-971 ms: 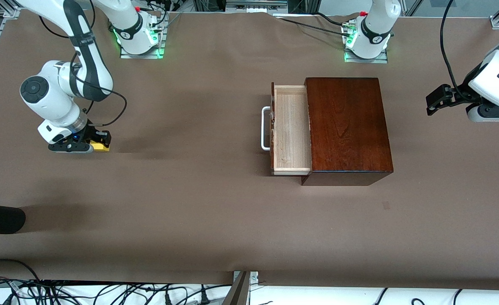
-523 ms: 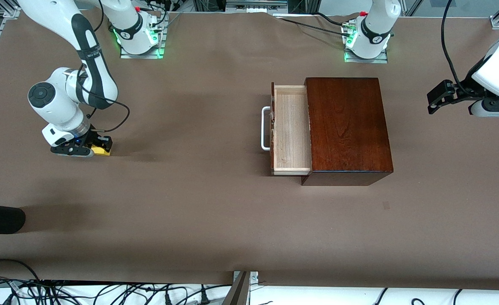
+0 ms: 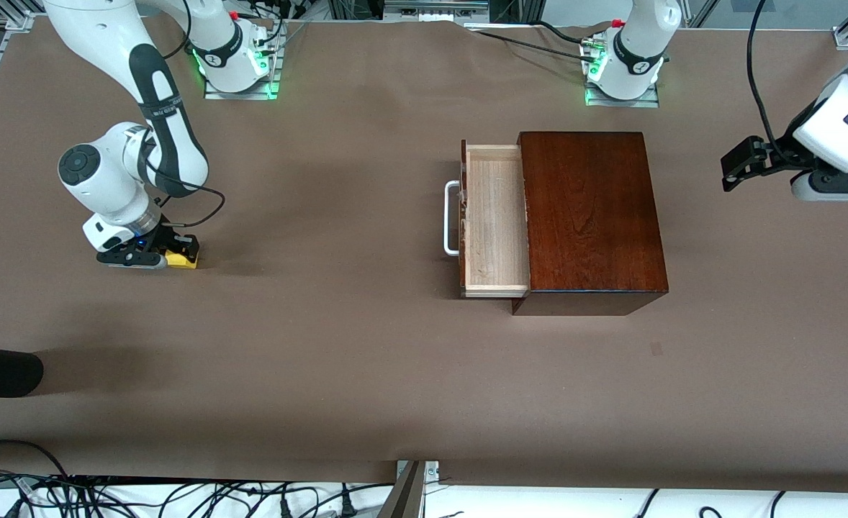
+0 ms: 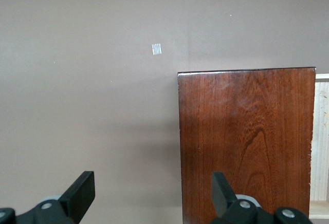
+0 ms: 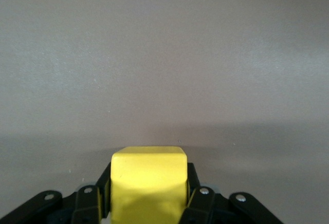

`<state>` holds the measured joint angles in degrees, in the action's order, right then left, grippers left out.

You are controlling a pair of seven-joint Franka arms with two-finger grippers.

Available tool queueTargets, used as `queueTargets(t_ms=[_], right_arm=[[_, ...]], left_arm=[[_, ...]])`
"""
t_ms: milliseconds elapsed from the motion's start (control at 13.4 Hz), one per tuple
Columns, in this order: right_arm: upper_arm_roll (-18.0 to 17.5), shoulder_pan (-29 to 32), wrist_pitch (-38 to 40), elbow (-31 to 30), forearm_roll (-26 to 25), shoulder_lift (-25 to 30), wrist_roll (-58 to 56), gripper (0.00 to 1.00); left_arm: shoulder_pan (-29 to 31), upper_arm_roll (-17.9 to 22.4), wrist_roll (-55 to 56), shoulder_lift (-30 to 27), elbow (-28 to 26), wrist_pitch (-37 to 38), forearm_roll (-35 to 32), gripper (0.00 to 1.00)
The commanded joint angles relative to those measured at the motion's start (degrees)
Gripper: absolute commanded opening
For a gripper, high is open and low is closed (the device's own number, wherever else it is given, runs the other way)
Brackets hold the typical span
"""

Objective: Open drawer, take yellow block, close drawer
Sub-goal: 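Lower the yellow cube onto the table with the right gripper, then open the right gripper while the left gripper reaches the drawer handle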

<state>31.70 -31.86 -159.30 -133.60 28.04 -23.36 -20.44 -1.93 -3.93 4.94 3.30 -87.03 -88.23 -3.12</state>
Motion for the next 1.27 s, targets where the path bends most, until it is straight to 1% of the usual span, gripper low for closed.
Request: queueTargets(t_ms=[0,75,149,224,299,448,523,598,747,896,1046,1195], right_arm=[[-0.77,0.13,-1.18,0.09,2.28,-0.28,-1.98,0.17],[-0.77,0.05,-1.18,0.09,2.37,-0.28,-1.98,0.21],[-0.77,0.05,-1.10,0.09,2.37,-0.28,-1.98,0.32],[-0.77,0.05,-1.10,0.09,2.37,-0.28,-1.98,0.45],[-0.77,0.05,-1.10,0.18,2.37,-0.54,-2.06,0.61],[-0.77,-0.04,-1.10,0.09,2.37,-0.54,-2.15,0.87],[-0.77,-0.04,-1.18,0.09,2.37,-0.54,-2.94,0.92],[-0.85,-0.04,-1.10,0.18,2.54,-0.54,-3.64,0.99],[-0.85,-0.13,-0.92,0.27,2.54,-0.28,-3.91,1.00],[-0.85,-0.30,-0.75,0.71,2.54,0.25,-4.00,1.00],[-0.85,-0.48,-0.57,1.50,2.46,0.86,-4.52,1.00],[-0.85,-0.66,1.35,3.15,2.37,1.74,-6.36,1.00]], left_arm=[[-0.18,0.15,-1.42,2.85,1.78,0.87,0.75,1.00],[-0.18,0.15,-1.25,4.25,1.78,0.61,0.83,1.00],[-0.26,0.15,-1.42,5.57,1.78,0.43,0.75,1.00],[-0.18,0.06,-2.12,5.41,1.78,0.52,0.83,1.00],[-0.26,0.06,-2.38,5.49,1.86,0.43,0.83,1.00],[-1.49,-0.20,-0.99,5.84,1.78,0.34,0.92,1.00],[-2.54,-0.29,1.54,5.84,1.78,0.34,1.01,1.00],[-4.81,-0.29,5.66,5.76,1.69,0.34,0.84,1.00],[-7.98,-0.73,14.36,5.84,1.69,0.52,1.01,1.00],[-8.88,-3.44,21.83,6.11,1.69,0.52,1.45,1.00],[-9.49,-7.22,30.35,6.98,1.69,0.43,1.80,1.00],[-13.69,-8.81,43.60,9.17,1.69,0.26,1.80,1.00]])
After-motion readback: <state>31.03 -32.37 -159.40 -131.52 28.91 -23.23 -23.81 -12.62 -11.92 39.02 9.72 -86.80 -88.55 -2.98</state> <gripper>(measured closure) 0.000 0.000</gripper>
